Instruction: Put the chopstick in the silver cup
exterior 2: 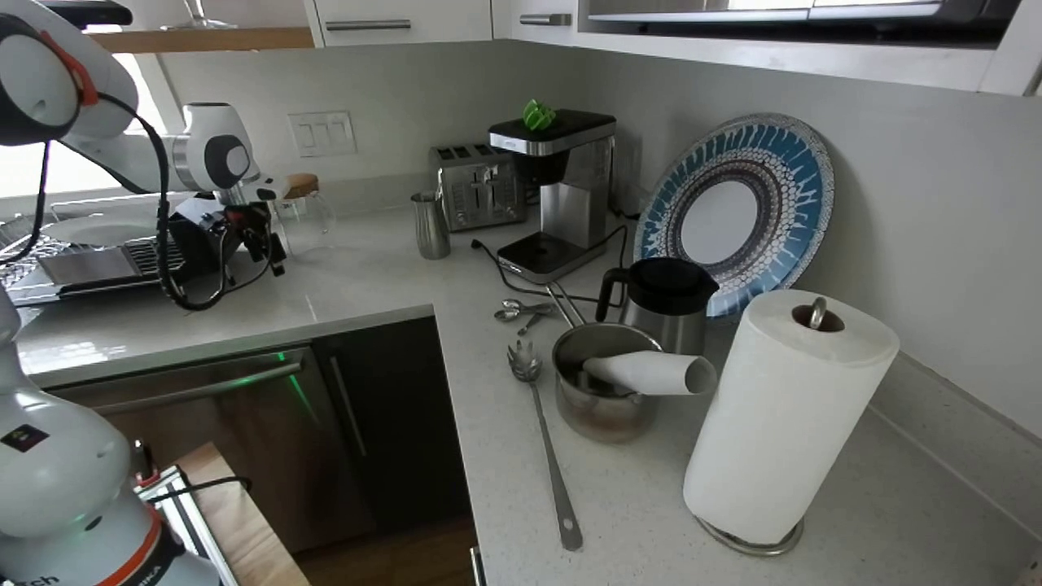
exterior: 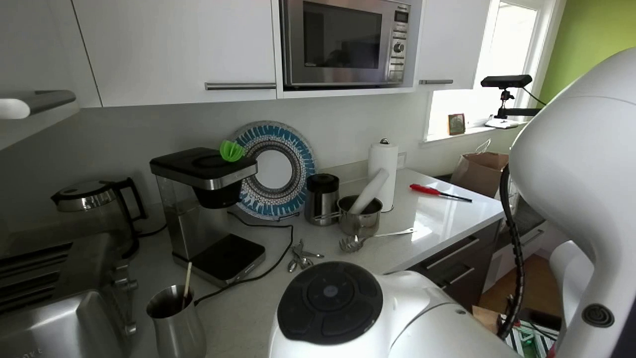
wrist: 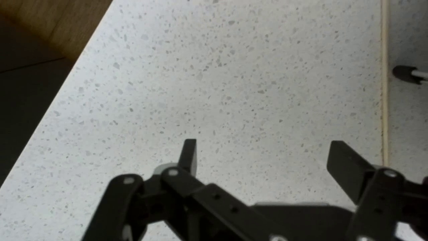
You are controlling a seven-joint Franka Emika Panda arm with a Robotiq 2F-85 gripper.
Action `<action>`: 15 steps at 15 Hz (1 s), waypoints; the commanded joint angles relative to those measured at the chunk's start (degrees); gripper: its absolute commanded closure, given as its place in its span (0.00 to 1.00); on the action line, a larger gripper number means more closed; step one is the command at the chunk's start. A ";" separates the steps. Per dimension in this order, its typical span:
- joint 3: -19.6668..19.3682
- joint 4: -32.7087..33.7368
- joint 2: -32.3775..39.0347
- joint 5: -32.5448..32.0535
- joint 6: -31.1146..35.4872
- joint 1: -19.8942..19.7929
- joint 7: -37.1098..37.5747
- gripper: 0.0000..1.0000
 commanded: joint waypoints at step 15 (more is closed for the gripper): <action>-1.97 13.76 15.34 12.27 1.49 4.94 -3.08 0.00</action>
